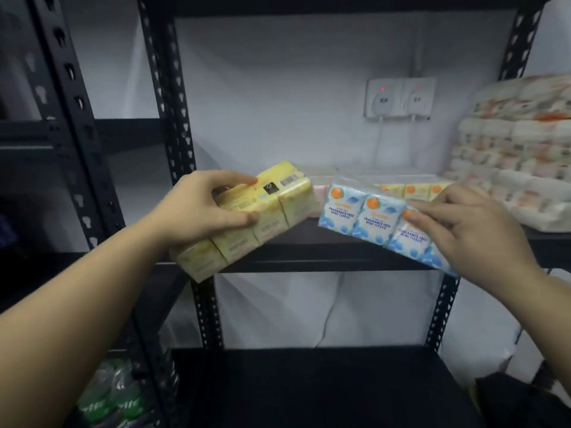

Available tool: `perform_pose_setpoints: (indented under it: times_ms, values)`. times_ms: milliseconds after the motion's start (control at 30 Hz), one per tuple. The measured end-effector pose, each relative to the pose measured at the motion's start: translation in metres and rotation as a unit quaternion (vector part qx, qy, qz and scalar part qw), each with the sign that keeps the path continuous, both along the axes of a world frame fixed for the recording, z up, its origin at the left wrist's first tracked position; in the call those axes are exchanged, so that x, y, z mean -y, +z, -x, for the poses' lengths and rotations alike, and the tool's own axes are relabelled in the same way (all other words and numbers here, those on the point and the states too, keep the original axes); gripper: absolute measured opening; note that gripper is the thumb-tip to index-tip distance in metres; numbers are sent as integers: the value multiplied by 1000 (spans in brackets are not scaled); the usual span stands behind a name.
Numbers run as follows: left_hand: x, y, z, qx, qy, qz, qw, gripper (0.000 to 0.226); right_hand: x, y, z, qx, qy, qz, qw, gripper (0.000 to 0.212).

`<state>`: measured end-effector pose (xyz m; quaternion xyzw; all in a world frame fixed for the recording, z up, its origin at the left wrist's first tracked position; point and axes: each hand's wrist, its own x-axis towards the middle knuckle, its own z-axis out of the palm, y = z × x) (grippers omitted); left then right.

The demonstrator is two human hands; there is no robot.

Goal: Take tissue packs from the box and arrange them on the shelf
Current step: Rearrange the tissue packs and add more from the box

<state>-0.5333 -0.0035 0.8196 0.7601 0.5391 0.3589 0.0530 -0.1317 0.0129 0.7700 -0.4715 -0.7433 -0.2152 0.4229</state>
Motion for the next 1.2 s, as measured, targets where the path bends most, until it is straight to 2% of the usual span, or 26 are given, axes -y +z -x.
perform_pose_setpoints:
  times_ms: [100, 300, 433, 600, 700, 767, 933, 1033, 1200]
  values:
    - [-20, 8, 0, -57, -12, 47, 997, 60, -24, 14, -15, 18, -17, -13, 1000, 51]
    - [-55, 24, -7, -174, -59, 98, 978, 50, -62, 33, -27, 117, -23, 30, 992, 54]
    - [-65, 20, -16, -240, -28, 67, 968, 49, -74, 19, -31, 122, -29, 21, 992, 51]
    - [-65, 4, -46, -273, -6, 22, 962, 69, -70, 12, -21, 89, -95, 42, 991, 33]
    - [-68, -9, -59, -322, 31, -17, 946, 81, -63, 16, -1, 66, -91, 76, 991, 55]
    - [-70, -13, -62, -328, 45, -35, 943, 80, -61, 17, 14, 64, -79, 114, 988, 69]
    - [-74, -14, -65, -318, 45, -64, 945, 78, -70, 7, 25, 126, -110, 137, 976, 73]
    - [-76, -16, -66, -316, 44, -73, 945, 77, -72, 6, 8, 121, -91, 143, 978, 80]
    - [-79, -18, -65, -310, 41, -89, 946, 77, -77, 6, -19, 121, -78, 151, 978, 79]
